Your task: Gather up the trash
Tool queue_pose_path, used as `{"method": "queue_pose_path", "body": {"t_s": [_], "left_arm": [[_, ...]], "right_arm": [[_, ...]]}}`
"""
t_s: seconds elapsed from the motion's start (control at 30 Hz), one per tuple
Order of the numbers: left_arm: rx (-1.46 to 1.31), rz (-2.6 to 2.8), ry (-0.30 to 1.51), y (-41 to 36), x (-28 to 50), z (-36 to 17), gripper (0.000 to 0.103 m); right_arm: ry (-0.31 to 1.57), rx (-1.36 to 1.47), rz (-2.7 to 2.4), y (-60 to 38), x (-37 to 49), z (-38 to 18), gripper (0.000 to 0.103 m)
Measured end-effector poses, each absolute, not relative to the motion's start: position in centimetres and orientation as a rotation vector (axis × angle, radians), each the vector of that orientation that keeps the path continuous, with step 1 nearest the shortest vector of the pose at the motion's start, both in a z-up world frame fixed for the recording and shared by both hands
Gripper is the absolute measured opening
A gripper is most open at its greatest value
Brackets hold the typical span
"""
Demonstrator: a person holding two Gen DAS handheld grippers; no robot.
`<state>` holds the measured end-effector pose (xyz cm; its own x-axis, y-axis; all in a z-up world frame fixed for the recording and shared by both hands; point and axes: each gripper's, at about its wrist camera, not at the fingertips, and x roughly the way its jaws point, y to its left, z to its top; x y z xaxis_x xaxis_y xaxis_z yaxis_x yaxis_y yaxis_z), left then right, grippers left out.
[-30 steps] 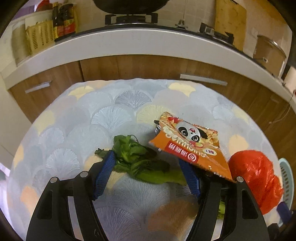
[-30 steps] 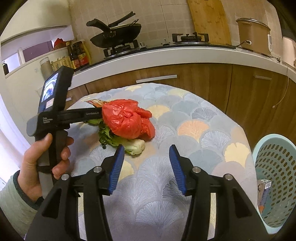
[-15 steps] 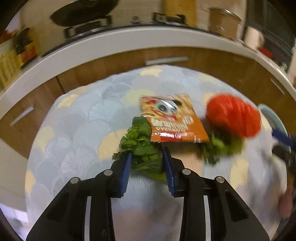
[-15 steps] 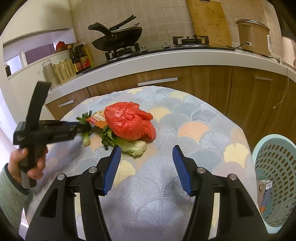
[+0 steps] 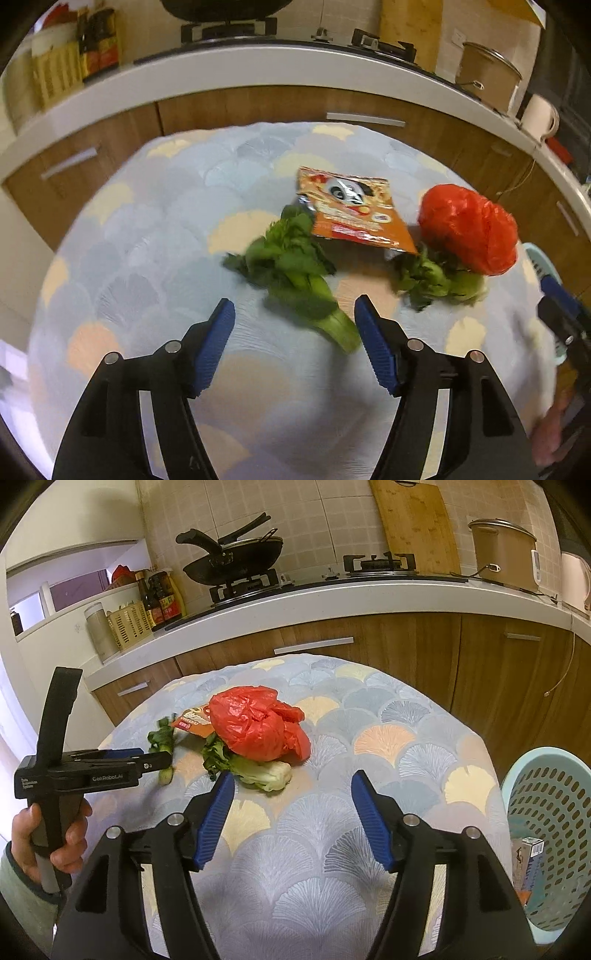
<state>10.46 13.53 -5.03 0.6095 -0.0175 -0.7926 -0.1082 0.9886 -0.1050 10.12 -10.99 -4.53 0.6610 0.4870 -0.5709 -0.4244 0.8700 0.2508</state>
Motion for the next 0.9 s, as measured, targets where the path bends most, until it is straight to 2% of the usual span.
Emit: {"method": "queue_pose_path", "body": {"t_s": [0.13, 0.17, 0.2, 0.27, 0.37, 0.57, 0.83, 0.9], "left_arm": [[-0.103, 0.114, 0.921, 12.1, 11.0, -5.5, 0.069], [-0.089, 0.123, 0.920, 11.9, 11.2, -5.6, 0.067], [-0.074, 0.117, 0.917, 11.5, 11.2, -5.7, 0.063], [-0.054, 0.082, 0.907, 10.9, 11.0, -5.6, 0.040], [-0.061, 0.032, 0.902, 10.5, 10.4, -5.3, 0.024], [-0.206, -0.029, 0.876, 13.2, 8.4, -5.5, 0.020], [-0.258, -0.106, 0.909, 15.4, 7.3, -5.9, 0.022], [-0.267, -0.096, 0.902, 15.8, 7.0, -5.8, 0.028]], "right_arm": [[0.678, 0.093, 0.509, -10.9, 10.1, -4.5, 0.064], [0.680, 0.091, 0.508, -10.8, 10.2, -4.5, 0.065], [0.682, 0.090, 0.509, -10.8, 10.2, -4.6, 0.067], [0.693, 0.087, 0.519, -10.7, 10.3, -4.6, 0.068], [0.731, 0.076, 0.541, -10.3, 10.8, -5.0, 0.068], [0.840, 0.001, 0.579, -8.2, 12.4, -5.7, 0.068], [0.906, -0.030, 0.601, -5.7, 15.3, -6.5, 0.068], [0.942, 0.001, 0.621, -5.5, 15.8, -7.0, 0.055]]}}
